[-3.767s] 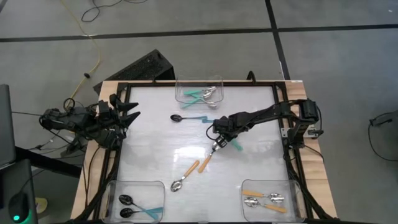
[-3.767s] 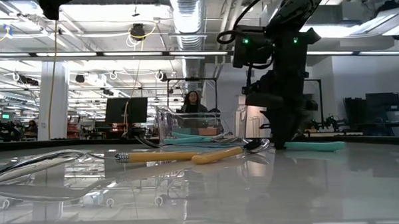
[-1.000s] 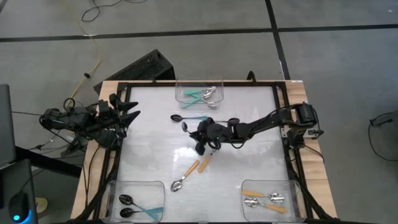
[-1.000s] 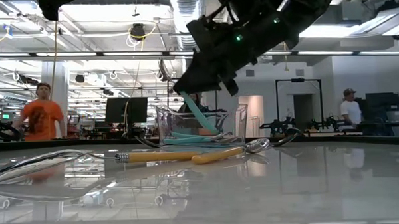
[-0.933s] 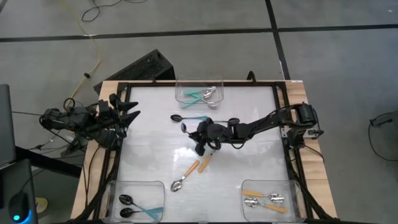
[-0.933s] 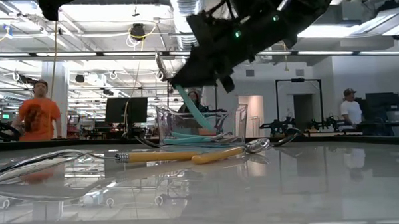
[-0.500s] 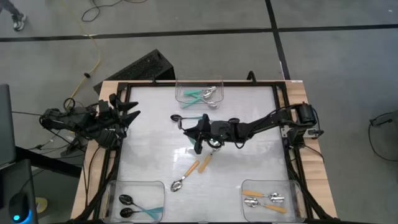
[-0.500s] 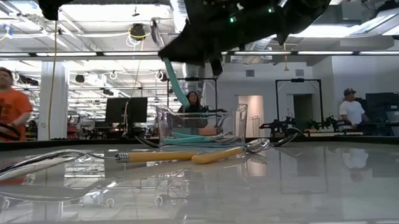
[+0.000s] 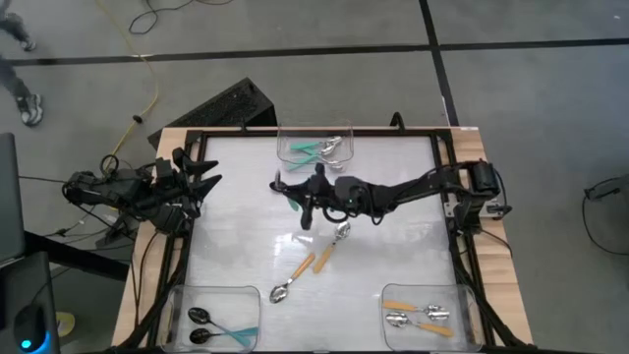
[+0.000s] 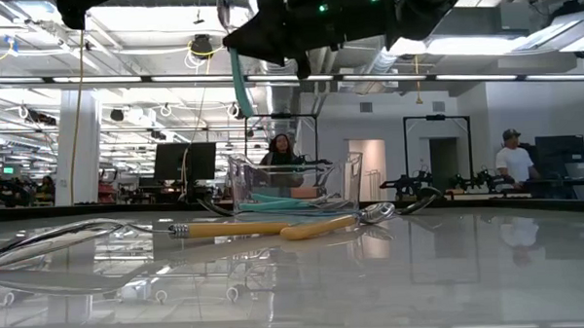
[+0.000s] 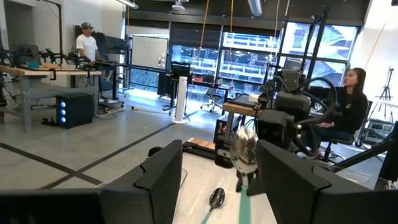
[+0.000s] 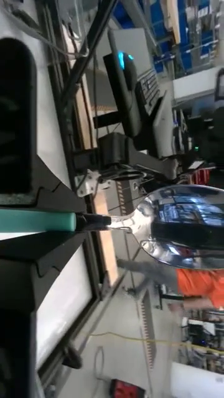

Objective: Sort silverware by color (type)
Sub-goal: Put the blue spoon into the top transparent bin

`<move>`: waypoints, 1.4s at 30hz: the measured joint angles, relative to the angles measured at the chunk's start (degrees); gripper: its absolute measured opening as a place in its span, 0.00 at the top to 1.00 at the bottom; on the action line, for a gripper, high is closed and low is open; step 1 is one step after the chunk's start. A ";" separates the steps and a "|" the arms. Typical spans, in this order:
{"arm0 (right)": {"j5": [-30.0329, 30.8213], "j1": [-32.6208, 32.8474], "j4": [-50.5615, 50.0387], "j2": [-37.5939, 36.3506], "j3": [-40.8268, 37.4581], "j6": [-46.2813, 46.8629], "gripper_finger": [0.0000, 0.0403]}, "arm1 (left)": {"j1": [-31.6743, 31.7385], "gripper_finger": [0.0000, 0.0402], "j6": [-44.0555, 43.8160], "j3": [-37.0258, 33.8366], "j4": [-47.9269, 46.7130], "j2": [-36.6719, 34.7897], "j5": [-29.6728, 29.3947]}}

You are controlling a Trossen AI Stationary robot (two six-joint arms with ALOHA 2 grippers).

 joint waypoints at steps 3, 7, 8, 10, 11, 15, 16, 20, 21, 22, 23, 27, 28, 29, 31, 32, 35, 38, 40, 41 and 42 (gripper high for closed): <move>0.01 -1.42 -0.17 0.00 0.85 -1.17 0.85 | 0.02 0.53 0.00 0.00 0.00 0.00 0.00; 0.11 -3.44 -1.07 -0.01 2.19 -1.46 0.85 | 0.00 0.53 0.00 0.00 0.00 0.00 -0.14; 0.09 -3.93 -1.44 -0.02 2.41 -1.46 0.85 | 0.00 0.53 0.00 0.00 0.00 0.00 -0.48; 0.06 -4.92 -2.17 -0.02 2.67 -1.46 0.85 | 0.01 0.53 0.00 0.00 0.00 0.00 -1.20; 0.03 -5.47 -2.52 -0.02 2.78 -1.46 0.85 | 0.02 0.53 0.00 0.00 0.00 0.00 -1.47; -1.08 -8.15 -3.49 -0.02 2.88 -1.44 0.85 | 0.02 0.53 0.00 0.00 0.00 0.00 -1.51; -1.59 -8.84 -3.60 -0.02 2.88 -1.44 0.85 | 0.01 0.53 0.00 0.00 0.01 0.00 -1.51; -3.07 -11.36 -3.60 -0.02 2.88 -1.41 0.85 | 0.00 0.53 0.00 0.00 0.02 0.00 -1.51; -3.18 -11.85 -3.72 -0.02 2.88 -1.41 0.85 | 0.02 0.53 0.00 0.00 0.02 0.00 -1.51; -3.46 -12.39 -3.91 -0.02 2.88 -1.44 0.85 | 0.00 0.53 0.00 0.00 0.02 0.00 -1.51; -4.05 -12.95 -4.08 -0.02 2.88 -1.55 0.85 | 0.01 0.53 0.00 0.00 0.02 0.00 -1.51; -4.61 -14.91 -5.54 -0.02 2.88 -2.33 0.85 | 0.01 0.53 0.00 0.00 0.00 0.00 -1.51; -4.61 -15.36 -6.11 -0.02 2.88 -2.38 0.85 | 0.01 0.53 0.00 0.00 0.00 0.00 -1.51; -4.61 -15.84 -6.51 -0.02 2.88 -2.59 0.85 | 0.01 0.53 0.00 0.00 0.00 0.00 -1.51; -4.61 -16.69 -7.07 -0.02 2.88 -3.24 0.85 | 0.02 0.53 0.00 0.00 0.00 0.00 -1.51; -4.61 -17.07 -7.32 -0.02 2.88 -3.61 0.85 | 0.02 0.53 0.00 0.00 0.00 0.00 -1.51; -4.86 -18.33 -8.02 -0.02 2.88 -3.71 0.85 | 0.02 0.53 0.00 0.00 0.00 0.00 -1.93; -6.07 -19.59 -8.44 -0.02 2.90 -3.80 0.85 | 0.02 0.53 0.00 0.00 0.00 0.00 -3.02; -6.07 -20.04 -9.73 -0.02 2.98 -3.78 0.85 | 0.00 0.53 0.00 0.00 -0.01 0.00 -3.46; -6.05 -20.33 -10.44 -0.02 2.99 -3.74 0.85 | 0.00 0.53 0.00 0.00 -0.01 0.00 -3.54; -6.05 -20.57 -11.22 -0.02 2.99 -3.55 0.85 | 0.01 0.53 0.00 0.00 -0.02 0.00 -3.67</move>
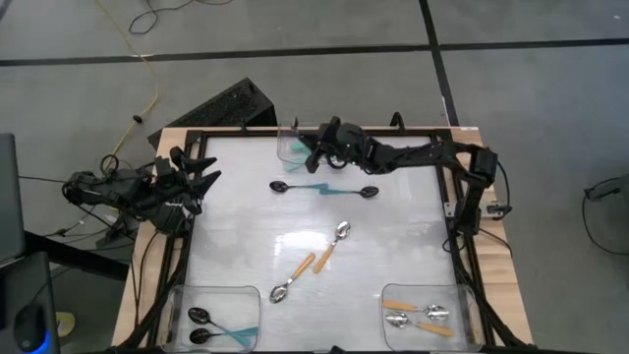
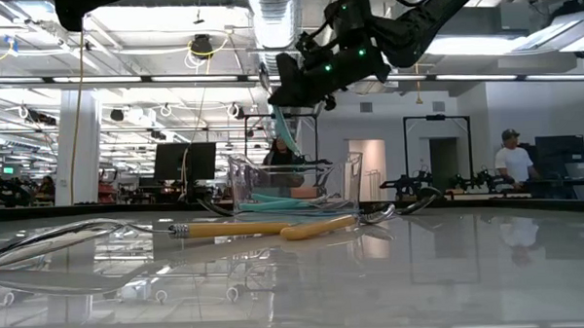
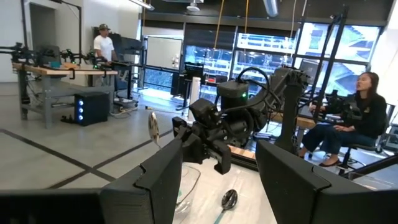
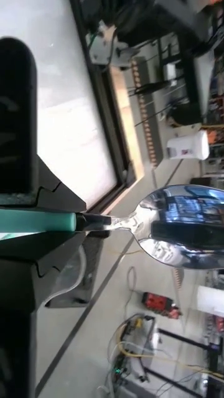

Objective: Sort silverware by color (type)
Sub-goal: Put the blue spoon into the top transparent bin

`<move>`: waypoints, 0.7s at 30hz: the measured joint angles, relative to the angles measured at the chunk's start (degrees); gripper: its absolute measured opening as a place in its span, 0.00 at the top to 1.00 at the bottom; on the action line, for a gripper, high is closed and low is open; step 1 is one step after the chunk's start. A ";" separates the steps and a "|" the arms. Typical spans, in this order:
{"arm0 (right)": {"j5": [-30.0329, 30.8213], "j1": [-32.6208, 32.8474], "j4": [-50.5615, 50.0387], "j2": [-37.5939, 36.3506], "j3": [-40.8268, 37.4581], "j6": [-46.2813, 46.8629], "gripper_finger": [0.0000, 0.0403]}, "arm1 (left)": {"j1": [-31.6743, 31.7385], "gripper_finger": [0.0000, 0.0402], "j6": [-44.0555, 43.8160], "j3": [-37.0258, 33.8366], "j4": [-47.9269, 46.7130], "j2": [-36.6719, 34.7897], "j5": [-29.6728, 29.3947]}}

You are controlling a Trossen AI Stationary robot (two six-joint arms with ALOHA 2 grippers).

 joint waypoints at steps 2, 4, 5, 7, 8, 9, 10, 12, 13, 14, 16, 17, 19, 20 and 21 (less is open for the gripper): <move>0.02 -0.33 -1.33 0.00 0.00 0.28 0.85 | 0.01 0.53 0.00 0.00 -0.01 0.00 0.00; 0.10 -0.50 -2.33 0.00 0.00 0.30 0.85 | -0.01 0.53 0.00 0.00 -0.01 0.00 0.00; 0.11 -0.50 -2.63 0.00 0.00 0.31 0.85 | -0.01 0.53 0.00 0.00 -0.01 0.00 0.00; 0.11 -0.74 -2.70 0.00 0.00 0.30 0.85 | 0.00 0.53 0.00 0.00 -0.01 0.00 0.00; 0.11 -0.81 -2.64 0.00 0.00 0.30 0.85 | 0.00 0.53 0.00 0.00 -0.01 0.00 0.00; 0.19 -0.88 -2.70 0.00 0.09 0.28 0.85 | 0.01 0.53 0.00 0.00 -0.01 0.00 0.00; 0.43 -1.06 -3.09 0.00 0.31 0.25 0.85 | 0.00 0.53 0.00 0.00 -0.01 0.00 0.00; 1.70 -1.17 -4.74 0.00 1.17 0.13 0.85 | -0.01 0.53 0.00 0.00 -0.01 0.00 -0.32; 2.14 -1.20 -5.51 0.00 1.72 -0.14 0.85 | 0.01 0.53 0.00 0.00 -0.03 0.00 -0.58; 2.25 -1.24 -6.18 0.00 2.26 -0.31 0.85 | 0.01 0.53 0.00 0.00 -0.08 0.00 -0.77; 2.31 -1.22 -7.21 0.00 3.38 -0.26 0.85 | 0.01 0.53 0.00 0.00 -0.09 0.00 -0.81; 2.29 -1.20 -7.36 -0.02 3.68 -0.32 0.85 | -0.01 0.53 0.00 0.00 -0.12 0.00 -0.79; 2.25 -1.04 -7.98 -0.04 3.87 -0.68 0.85 | 0.01 0.53 0.00 0.00 -0.11 0.01 -0.81; 2.22 -1.02 -8.36 -0.03 3.87 -0.69 0.85 | 0.00 0.53 0.00 0.00 -0.10 0.02 -0.81; 2.10 -1.02 -9.01 -0.02 3.87 -0.68 0.85 | -0.01 0.53 0.00 0.00 -0.12 0.02 -0.79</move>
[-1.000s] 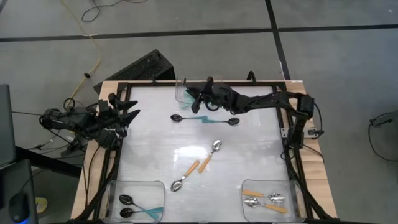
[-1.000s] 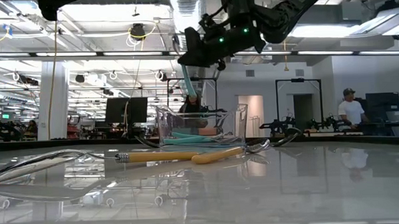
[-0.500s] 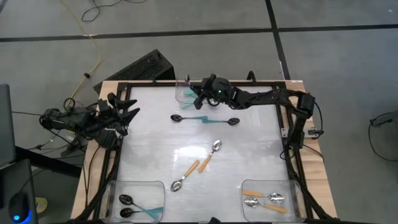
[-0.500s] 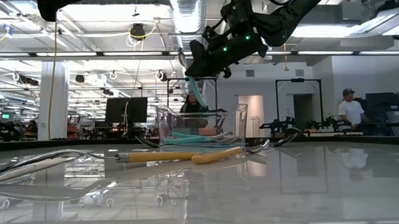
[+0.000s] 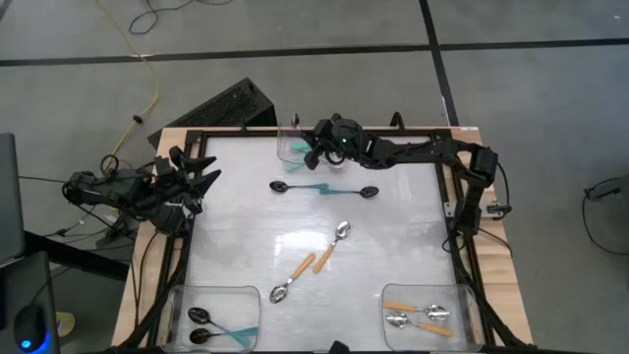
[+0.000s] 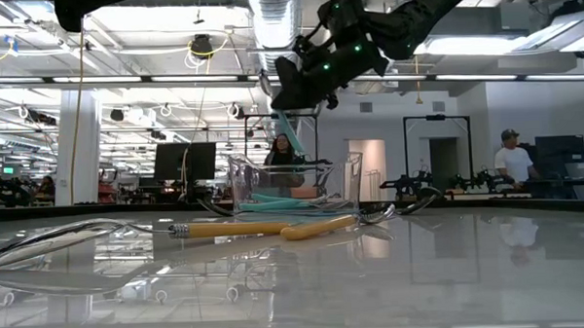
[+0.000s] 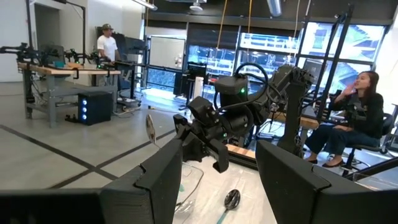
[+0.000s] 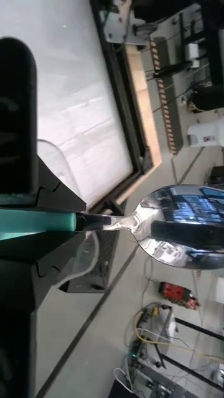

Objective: Sort silverware by color (type)
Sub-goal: Put the blue spoon into the top transparent bin

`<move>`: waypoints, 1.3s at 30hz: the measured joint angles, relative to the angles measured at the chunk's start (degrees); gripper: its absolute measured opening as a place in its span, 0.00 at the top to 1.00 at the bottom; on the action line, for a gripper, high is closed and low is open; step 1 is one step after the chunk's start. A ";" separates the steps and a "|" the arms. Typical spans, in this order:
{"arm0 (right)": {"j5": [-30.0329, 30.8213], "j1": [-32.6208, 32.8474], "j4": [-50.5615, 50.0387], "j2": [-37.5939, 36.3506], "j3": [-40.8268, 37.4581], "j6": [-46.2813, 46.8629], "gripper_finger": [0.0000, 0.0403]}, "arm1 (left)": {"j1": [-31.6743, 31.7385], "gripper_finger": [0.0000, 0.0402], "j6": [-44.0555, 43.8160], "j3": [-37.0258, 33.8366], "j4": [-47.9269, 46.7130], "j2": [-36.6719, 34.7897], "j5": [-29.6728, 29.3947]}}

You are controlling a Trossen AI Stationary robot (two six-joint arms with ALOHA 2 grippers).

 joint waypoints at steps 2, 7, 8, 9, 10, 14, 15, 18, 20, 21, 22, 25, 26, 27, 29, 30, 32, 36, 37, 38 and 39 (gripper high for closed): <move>-0.02 -0.03 -1.24 0.00 0.00 -0.02 0.85 | 0.01 0.53 0.00 0.00 0.00 0.00 -0.01; 0.00 -0.07 -2.93 0.00 0.00 0.01 0.85 | 0.02 0.53 0.00 0.00 -0.05 0.00 -0.02; 0.00 -0.07 -2.89 0.00 0.00 0.02 0.85 | 0.00 0.53 -0.02 0.00 -0.07 -0.01 0.00; 0.00 -0.04 -2.85 0.00 0.00 0.02 0.85 | 0.00 0.53 -0.01 0.00 -0.07 0.00 0.00; 0.00 -0.04 -2.91 0.00 0.00 0.02 0.85 | 0.02 0.53 0.00 0.00 -0.07 0.00 -0.02; 0.00 -0.04 -3.04 0.00 0.00 0.02 0.85 | 0.01 0.53 -0.06 0.00 -0.09 0.00 0.00; -0.01 -0.04 -3.20 0.00 0.00 0.02 0.85 | 0.01 0.53 -0.07 0.00 -0.09 0.00 0.00; -0.02 -0.02 -3.83 0.00 0.00 0.04 0.85 | 0.01 0.53 -0.07 0.00 -0.11 -0.01 0.00; -0.01 0.02 -3.87 0.00 -0.01 0.04 0.85 | 0.00 0.53 -0.09 0.00 -0.11 0.00 0.00; -0.01 0.02 -3.87 0.00 -0.01 0.05 0.85 | 0.00 0.53 -0.09 0.00 -0.11 -0.02 0.00; 0.00 0.02 -3.87 0.00 0.00 0.27 0.85 | 0.02 0.53 -0.09 0.00 -0.13 0.00 0.00; -0.01 0.02 -4.10 0.00 -0.02 0.44 0.85 | 0.01 0.53 -0.02 0.00 -0.15 0.00 0.00; -0.02 0.02 -4.16 0.00 -0.02 0.44 0.85 | 0.01 0.53 -0.01 0.00 -0.15 0.00 -0.01; -0.02 0.02 -4.33 0.00 -0.02 0.46 0.85 | 0.01 0.53 0.00 0.00 -0.15 0.00 -0.01; -0.01 0.02 -4.79 0.00 -0.02 0.46 0.85 | 0.00 0.53 0.02 0.00 -0.15 -0.02 -0.02; 0.00 0.02 -5.24 0.00 -0.02 0.47 0.85 | 0.00 0.53 0.11 0.00 -0.15 0.00 0.00; 0.00 0.02 -6.29 0.00 -0.02 0.58 0.85 | 0.02 0.53 0.17 0.00 -0.36 0.00 -0.02; 0.00 0.02 -7.50 0.00 -0.02 0.59 0.85 | 0.00 0.53 0.24 0.00 -0.42 0.00 -0.01; 0.00 0.02 -7.48 0.00 -0.02 0.59 0.85 | 0.00 0.53 0.38 0.00 -0.42 0.00 -0.02; 0.00 0.02 -7.38 0.00 -0.02 0.59 0.85 | 0.02 0.53 0.39 0.00 -0.43 0.00 -0.02; 0.00 0.02 -7.09 0.00 -0.02 0.59 0.85 | 0.00 0.53 0.39 0.00 -0.42 0.00 0.00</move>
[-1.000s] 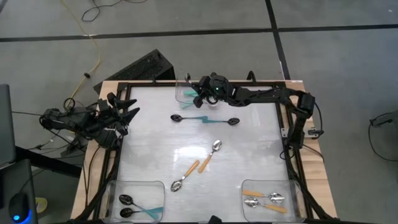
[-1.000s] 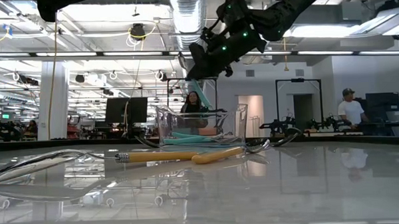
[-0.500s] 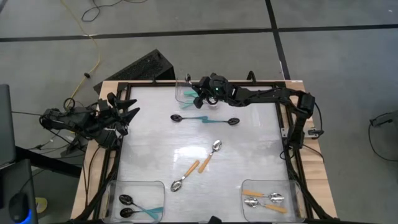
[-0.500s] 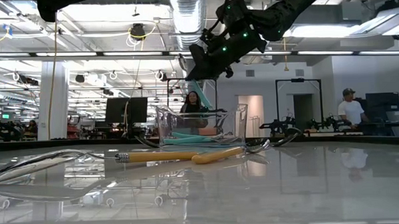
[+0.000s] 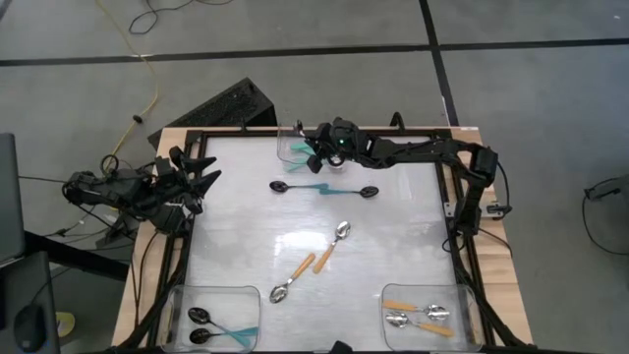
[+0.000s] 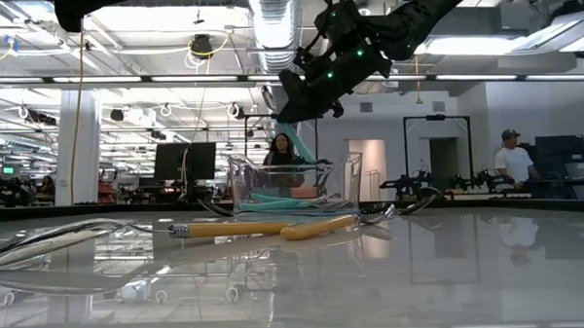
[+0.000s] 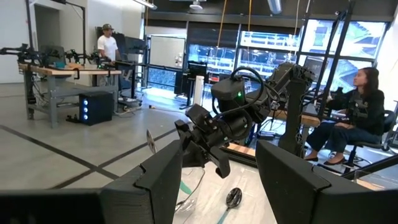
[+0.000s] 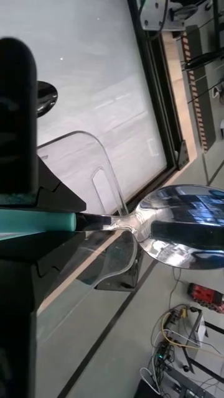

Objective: Sort silverware by color (type)
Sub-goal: Put the blue spoon into the top transparent bin

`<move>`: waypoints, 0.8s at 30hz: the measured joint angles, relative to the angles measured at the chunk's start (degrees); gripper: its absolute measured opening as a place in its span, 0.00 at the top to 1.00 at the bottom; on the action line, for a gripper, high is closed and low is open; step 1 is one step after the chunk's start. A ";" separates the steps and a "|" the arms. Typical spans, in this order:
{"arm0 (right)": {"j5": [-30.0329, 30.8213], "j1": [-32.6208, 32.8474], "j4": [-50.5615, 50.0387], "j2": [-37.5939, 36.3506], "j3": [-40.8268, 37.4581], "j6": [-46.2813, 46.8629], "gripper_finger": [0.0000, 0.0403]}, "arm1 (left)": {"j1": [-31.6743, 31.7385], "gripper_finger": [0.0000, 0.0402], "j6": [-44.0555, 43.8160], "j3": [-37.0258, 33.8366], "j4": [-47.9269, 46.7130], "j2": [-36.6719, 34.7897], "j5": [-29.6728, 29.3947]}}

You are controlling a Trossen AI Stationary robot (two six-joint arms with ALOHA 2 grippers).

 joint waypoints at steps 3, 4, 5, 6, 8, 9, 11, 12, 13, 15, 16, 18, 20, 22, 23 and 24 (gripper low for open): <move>0.00 -0.07 0.50 0.00 0.00 -0.01 0.85 | 0.01 0.53 0.00 0.00 0.00 0.00 0.00; 0.00 -0.07 0.46 0.00 0.00 -0.01 0.85 | 0.00 0.53 0.00 0.00 0.01 0.00 -0.01; 0.00 -0.07 0.45 0.00 0.00 -0.02 0.85 | 0.01 0.53 0.00 0.00 0.01 0.00 -0.02; 0.00 -0.07 0.45 0.00 0.00 -0.02 0.85 | 0.00 0.53 0.00 0.00 0.02 0.00 -0.02; 0.00 -0.07 0.45 0.00 0.00 -0.02 0.85 | 0.01 0.53 0.00 0.00 0.02 0.00 -0.02; 0.00 -0.07 0.45 0.00 0.00 -0.02 0.85 | 0.02 0.53 0.02 0.00 0.02 0.00 -0.02; 0.16 -0.07 0.33 0.00 -0.01 -0.03 0.84 | 0.00 0.53 0.02 0.00 0.02 0.00 -0.02; 0.35 -0.07 0.30 0.00 -0.02 -0.04 0.84 | 0.00 0.53 0.02 0.00 0.02 0.00 -0.02; 0.65 -0.07 0.32 0.00 -0.02 -0.04 0.84 | 0.02 0.53 0.02 0.00 0.03 0.00 -0.02; 1.12 -0.07 0.28 0.00 -0.02 -0.13 0.84 | 0.00 0.53 0.02 0.00 0.04 0.00 -0.02; 1.14 -0.07 0.26 0.00 -0.02 -0.13 0.84 | 0.00 0.53 0.02 0.00 0.02 0.00 -0.02; 1.15 -0.07 0.21 0.00 -0.02 -0.15 0.84 | 0.01 0.53 0.02 0.00 0.03 0.00 0.00; 1.16 -0.07 0.21 0.00 -0.02 -0.15 0.84 | 0.00 0.53 0.02 0.00 0.02 0.00 -0.02; 1.18 -0.15 0.11 0.00 -0.02 -0.13 0.84 | 0.01 0.53 0.02 0.00 -0.01 0.00 -0.01; 1.18 -0.15 -0.06 0.00 -0.02 0.06 0.84 | 0.00 0.53 0.02 0.00 -0.04 0.00 -0.01; 1.24 -0.15 -0.05 0.38 -0.02 0.32 0.84 | 0.01 0.53 0.02 0.00 -0.12 0.00 -0.02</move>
